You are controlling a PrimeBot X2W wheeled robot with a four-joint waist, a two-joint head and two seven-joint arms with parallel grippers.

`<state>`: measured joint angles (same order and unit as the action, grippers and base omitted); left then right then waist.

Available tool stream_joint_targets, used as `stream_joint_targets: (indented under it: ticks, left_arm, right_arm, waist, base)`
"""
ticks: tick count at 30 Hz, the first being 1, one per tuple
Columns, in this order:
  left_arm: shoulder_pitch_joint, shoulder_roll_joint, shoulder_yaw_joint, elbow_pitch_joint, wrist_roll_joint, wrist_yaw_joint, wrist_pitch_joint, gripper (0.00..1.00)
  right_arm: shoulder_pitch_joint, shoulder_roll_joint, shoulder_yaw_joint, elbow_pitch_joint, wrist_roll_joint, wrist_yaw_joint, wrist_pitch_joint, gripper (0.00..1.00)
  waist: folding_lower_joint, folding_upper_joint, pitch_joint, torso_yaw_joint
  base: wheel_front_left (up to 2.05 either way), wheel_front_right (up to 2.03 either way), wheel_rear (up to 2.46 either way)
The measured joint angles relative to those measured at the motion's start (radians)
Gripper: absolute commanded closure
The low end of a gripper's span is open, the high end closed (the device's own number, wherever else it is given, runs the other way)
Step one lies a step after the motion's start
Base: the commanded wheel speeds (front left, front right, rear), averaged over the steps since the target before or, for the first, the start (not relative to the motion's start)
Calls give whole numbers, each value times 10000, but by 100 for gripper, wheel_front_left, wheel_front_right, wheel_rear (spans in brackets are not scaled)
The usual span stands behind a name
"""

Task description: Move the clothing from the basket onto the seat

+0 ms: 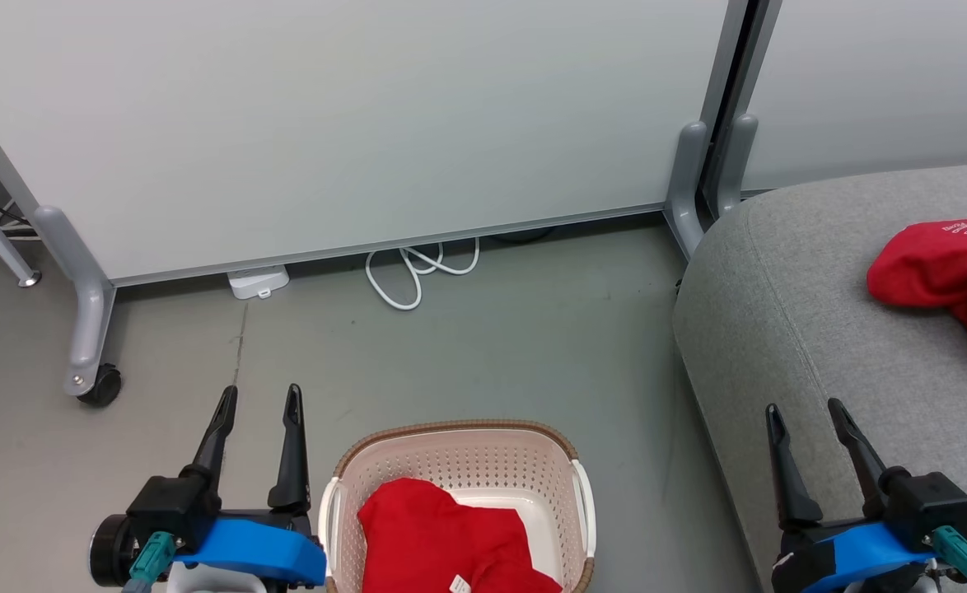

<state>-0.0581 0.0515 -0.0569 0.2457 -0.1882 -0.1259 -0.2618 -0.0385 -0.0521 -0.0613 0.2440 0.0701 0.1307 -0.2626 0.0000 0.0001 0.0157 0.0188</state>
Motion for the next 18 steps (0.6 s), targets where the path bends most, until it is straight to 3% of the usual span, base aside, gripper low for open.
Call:
stream_joint_targets:
  ticks: [9, 18]
  left_arm:
    - [-390, 48, -731, 353, 215, -31, -2, 0]
    - [-2023, 698, -2299, 1513, 75, -31, -10, 0]
  right_arm:
    - [-253, 6, 167, -75, 13, 0, 0, 0]
    - [-1397, 12, 665, -345, -33, 0, 0, 0]
  waist:
    - [0, 0, 282, -88]
    - [0, 0, 1273, -459]
  base:
    - [0, 0, 0]
    - [0, 0, 0]
